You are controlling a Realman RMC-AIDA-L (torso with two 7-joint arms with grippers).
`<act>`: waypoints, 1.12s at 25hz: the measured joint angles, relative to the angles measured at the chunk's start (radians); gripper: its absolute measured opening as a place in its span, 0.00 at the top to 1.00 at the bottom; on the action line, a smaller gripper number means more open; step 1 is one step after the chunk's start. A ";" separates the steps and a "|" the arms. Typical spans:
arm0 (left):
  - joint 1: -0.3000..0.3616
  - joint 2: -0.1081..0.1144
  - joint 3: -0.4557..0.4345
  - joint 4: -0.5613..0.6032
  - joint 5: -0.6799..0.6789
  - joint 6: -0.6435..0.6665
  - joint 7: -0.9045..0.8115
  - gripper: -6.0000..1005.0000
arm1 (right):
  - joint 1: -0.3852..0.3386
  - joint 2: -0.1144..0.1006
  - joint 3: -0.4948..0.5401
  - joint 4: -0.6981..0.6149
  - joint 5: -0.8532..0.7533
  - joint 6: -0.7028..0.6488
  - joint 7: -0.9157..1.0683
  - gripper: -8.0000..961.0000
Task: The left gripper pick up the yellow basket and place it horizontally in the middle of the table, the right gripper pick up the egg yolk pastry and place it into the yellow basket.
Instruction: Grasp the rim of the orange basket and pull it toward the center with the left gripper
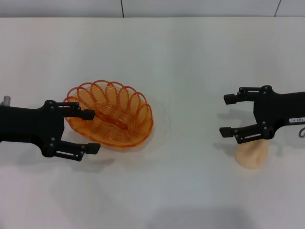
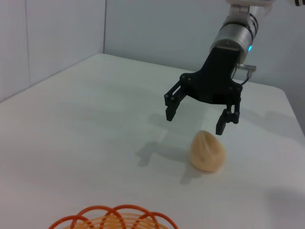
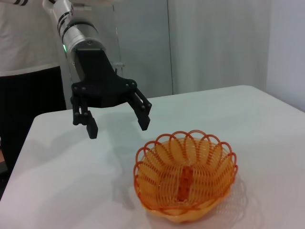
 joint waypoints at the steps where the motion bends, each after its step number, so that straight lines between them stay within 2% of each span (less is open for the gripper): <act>1: 0.000 0.000 0.001 0.000 0.002 0.002 0.000 0.14 | 0.000 0.000 -0.002 0.002 0.000 0.000 0.000 0.09; 14: -0.009 -0.005 0.007 0.000 0.021 0.001 -0.005 0.17 | 0.003 0.002 -0.023 0.004 -0.001 0.000 -0.001 0.09; 20: -0.011 -0.014 0.004 0.006 0.021 -0.006 -0.035 0.18 | 0.003 0.009 -0.023 0.002 0.002 0.008 -0.005 0.10; 23: -0.013 -0.018 -0.005 0.054 0.012 -0.010 -0.139 0.18 | -0.001 0.009 -0.020 -0.005 0.008 0.008 -0.007 0.10; 28: -0.012 -0.027 -0.004 0.206 0.033 -0.031 -0.451 0.19 | 0.000 0.009 -0.017 -0.007 0.009 0.012 -0.009 0.10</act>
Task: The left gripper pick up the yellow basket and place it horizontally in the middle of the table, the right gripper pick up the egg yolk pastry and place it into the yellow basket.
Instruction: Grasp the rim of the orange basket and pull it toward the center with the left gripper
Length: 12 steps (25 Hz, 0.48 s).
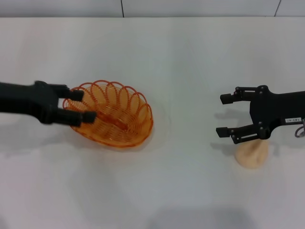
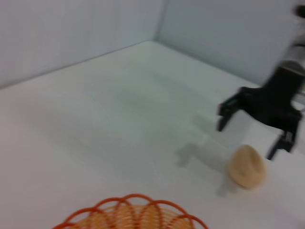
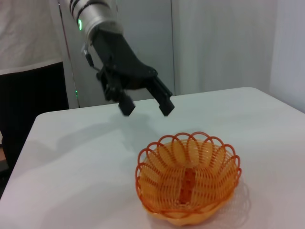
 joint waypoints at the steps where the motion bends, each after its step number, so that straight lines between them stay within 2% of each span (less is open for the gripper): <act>1: -0.001 0.000 -0.001 0.028 0.004 -0.001 -0.045 0.19 | 0.000 0.000 0.000 0.000 0.000 0.002 -0.001 0.10; 6: -0.015 0.012 -0.002 0.150 0.054 -0.019 -0.240 0.20 | 0.001 0.000 0.000 -0.001 0.001 0.005 -0.009 0.10; 12: -0.112 0.027 0.009 0.178 0.268 -0.081 -0.445 0.21 | 0.005 0.002 0.000 -0.001 0.001 0.008 -0.013 0.10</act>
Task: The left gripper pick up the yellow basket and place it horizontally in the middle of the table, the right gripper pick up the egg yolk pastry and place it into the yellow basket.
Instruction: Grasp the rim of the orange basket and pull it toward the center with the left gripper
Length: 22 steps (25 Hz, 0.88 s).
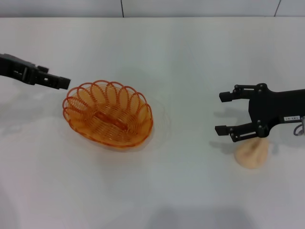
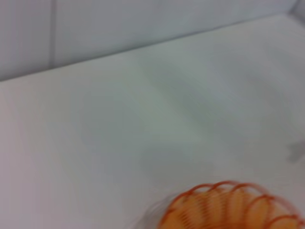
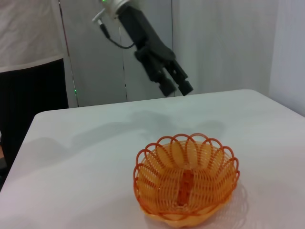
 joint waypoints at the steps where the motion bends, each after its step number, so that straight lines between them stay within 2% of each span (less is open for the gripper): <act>1: -0.022 0.001 0.006 -0.005 0.045 -0.009 -0.022 0.21 | 0.003 0.000 -0.002 0.000 0.000 0.003 -0.001 0.10; 4: -0.068 -0.014 0.030 -0.014 0.187 -0.050 -0.071 0.22 | 0.009 0.001 -0.005 0.000 0.001 0.008 -0.001 0.10; 8: -0.110 -0.037 0.076 -0.078 0.266 -0.127 -0.099 0.22 | 0.013 0.001 -0.006 0.000 0.002 0.012 -0.001 0.10; 16: -0.113 -0.062 0.102 -0.200 0.245 -0.261 -0.067 0.24 | 0.020 0.003 -0.006 0.005 0.003 0.012 -0.005 0.10; 22: -0.111 -0.068 0.100 -0.275 0.229 -0.326 -0.044 0.25 | 0.020 0.003 -0.006 0.007 0.003 0.012 -0.010 0.10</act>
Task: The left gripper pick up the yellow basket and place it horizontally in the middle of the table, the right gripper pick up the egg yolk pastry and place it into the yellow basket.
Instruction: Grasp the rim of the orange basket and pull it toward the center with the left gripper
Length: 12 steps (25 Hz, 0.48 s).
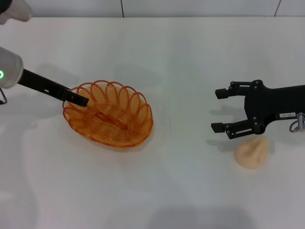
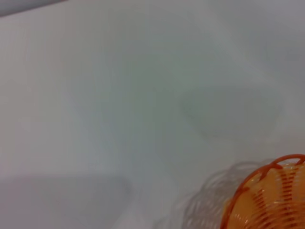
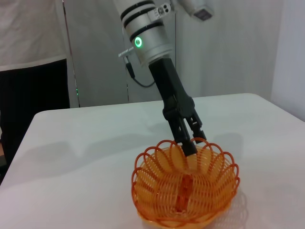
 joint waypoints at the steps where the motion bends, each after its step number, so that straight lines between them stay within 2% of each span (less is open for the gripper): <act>1: 0.000 -0.001 -0.001 -0.008 -0.002 -0.009 0.004 0.25 | 0.000 0.000 0.000 0.000 0.000 0.000 0.000 0.10; 12: -0.004 -0.013 0.002 -0.040 -0.003 -0.034 0.024 0.27 | 0.000 -0.002 0.000 -0.005 0.000 -0.002 0.004 0.10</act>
